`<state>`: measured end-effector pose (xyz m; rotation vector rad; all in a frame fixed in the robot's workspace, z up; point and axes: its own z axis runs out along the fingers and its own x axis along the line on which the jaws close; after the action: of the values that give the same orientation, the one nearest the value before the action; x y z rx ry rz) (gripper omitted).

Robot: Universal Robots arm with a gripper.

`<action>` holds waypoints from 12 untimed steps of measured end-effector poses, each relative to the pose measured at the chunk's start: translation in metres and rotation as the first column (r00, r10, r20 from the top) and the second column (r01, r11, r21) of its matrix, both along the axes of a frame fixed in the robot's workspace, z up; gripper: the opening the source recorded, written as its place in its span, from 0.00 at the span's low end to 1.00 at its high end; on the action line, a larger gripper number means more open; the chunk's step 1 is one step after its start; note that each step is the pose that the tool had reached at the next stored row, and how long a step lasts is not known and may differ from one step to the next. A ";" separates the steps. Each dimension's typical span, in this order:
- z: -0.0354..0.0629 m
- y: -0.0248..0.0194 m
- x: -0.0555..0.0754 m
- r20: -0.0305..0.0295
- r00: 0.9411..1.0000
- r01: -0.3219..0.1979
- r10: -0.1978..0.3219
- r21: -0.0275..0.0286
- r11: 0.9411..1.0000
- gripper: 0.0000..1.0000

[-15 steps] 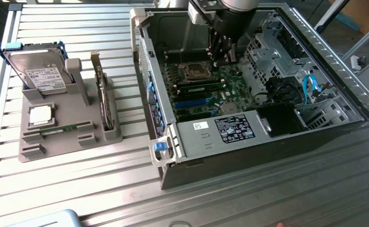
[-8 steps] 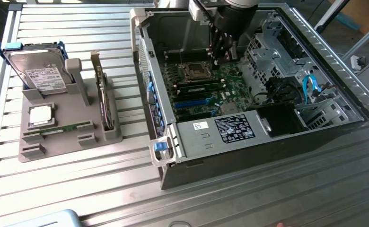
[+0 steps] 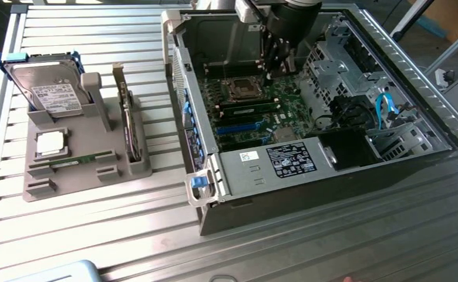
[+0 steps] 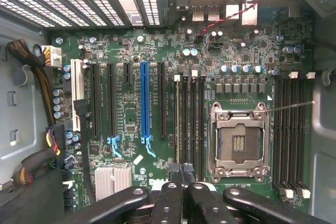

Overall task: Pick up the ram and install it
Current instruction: 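Press down the ram until it locks into place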

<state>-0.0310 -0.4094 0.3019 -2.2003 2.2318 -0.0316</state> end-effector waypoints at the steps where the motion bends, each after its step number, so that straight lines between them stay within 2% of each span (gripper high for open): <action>1: 0.0007 0.0000 0.000 0.000 1.000 0.000 0.000 -0.001 1.000 0.10; 4: 0.0055 0.0001 0.000 -0.004 1.000 0.001 -0.001 -0.006 1.000 0.10; 7: 0.0112 0.0001 0.001 -0.010 1.000 0.002 -0.002 -0.015 1.000 0.10; 12: 0.0215 0.0002 0.002 -0.020 1.000 0.002 -0.003 -0.025 1.000 0.10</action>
<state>-0.0294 -0.4092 0.3234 -2.2204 2.2566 -0.0385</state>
